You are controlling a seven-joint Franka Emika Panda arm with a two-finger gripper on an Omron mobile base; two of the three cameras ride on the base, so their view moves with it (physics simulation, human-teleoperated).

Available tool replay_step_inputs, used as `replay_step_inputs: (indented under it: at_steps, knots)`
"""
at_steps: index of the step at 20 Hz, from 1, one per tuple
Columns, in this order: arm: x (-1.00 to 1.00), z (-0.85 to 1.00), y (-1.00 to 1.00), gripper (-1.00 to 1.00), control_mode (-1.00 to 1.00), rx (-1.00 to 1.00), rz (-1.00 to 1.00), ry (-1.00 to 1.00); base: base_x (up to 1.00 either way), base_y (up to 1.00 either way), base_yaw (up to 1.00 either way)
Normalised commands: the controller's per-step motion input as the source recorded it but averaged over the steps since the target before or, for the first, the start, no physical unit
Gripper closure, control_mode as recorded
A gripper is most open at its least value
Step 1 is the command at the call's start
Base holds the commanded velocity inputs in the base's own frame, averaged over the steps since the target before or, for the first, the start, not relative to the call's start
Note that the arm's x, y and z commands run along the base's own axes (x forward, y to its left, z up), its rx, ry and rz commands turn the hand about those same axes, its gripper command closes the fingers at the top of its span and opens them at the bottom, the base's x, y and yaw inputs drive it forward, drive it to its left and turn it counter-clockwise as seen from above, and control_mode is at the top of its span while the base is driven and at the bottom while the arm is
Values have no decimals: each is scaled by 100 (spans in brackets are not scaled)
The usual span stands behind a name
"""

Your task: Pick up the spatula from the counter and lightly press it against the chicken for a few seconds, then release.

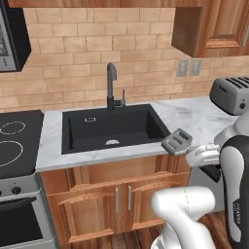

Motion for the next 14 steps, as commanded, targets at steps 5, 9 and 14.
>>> replay_step_inputs:
  at_steps: [5, 9, 14]
  knots:
    - [0, 0, 0, 100, 100, 0, 0, 0, -23, 66, -5]
    - [0, 0, 0, 100, 100, 0, 0, 0, -22, 67, -5]
    - [0, 0, 0, 100, 100, 0, 0, 0, -25, 65, -5]
